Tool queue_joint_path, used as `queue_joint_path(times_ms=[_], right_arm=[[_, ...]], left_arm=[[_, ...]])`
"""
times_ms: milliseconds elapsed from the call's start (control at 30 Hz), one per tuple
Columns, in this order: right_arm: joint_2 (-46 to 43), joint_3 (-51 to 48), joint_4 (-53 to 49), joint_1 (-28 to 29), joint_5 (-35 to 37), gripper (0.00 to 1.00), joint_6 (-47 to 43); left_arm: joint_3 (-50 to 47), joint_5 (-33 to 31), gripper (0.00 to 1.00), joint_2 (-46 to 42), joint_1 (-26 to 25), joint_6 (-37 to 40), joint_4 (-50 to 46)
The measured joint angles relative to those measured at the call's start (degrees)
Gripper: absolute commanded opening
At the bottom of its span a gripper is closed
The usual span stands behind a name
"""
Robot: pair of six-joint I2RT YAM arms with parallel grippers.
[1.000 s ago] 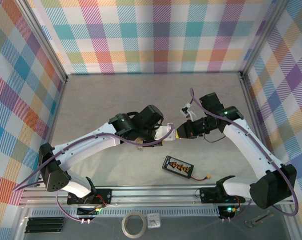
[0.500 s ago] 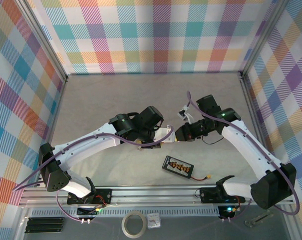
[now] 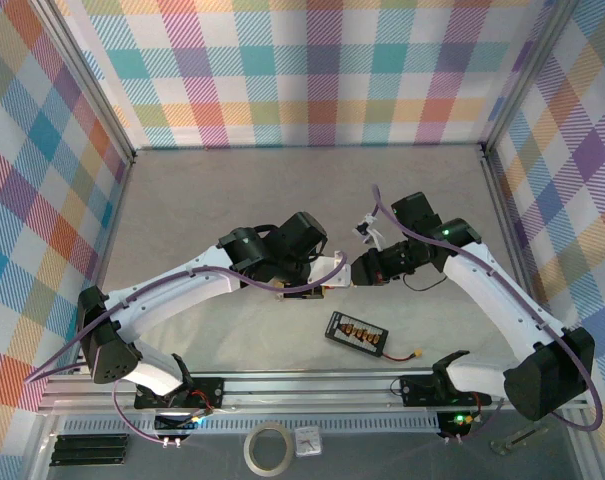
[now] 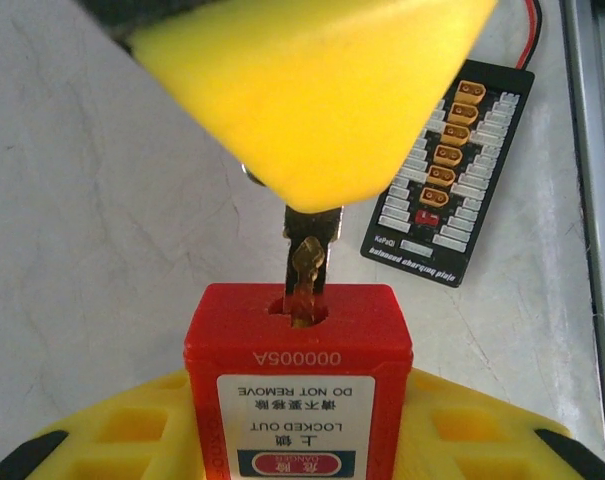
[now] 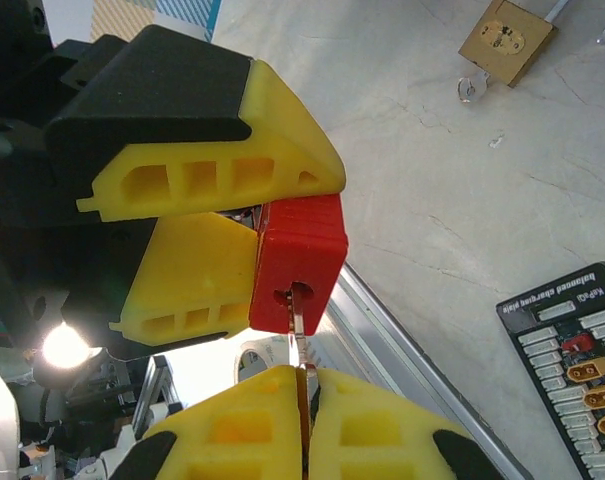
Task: Unlock with the key
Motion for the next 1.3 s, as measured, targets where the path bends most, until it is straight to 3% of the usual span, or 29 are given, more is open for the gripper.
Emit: queue_joint_path(times_ms=[700, 1067, 1300], right_arm=[[0.52, -0.15, 0.39, 5.51, 1.46, 0.0, -1.68], [-1.42, -3.21, 5.53, 4.74, -4.17, 0.0, 1.09], [-0.72, -3.04, 4.42, 4.81, -5.29, 0.0, -1.97]], left_arm=[[2.4, 2.03, 0.0, 0.11, -1.11, 1.25, -8.48], [1.79, 3.43, 0.0, -2.78, -1.09, -0.48, -8.72], [0.79, 4.46, 0.0, -4.5, -1.11, -0.17, -8.41]])
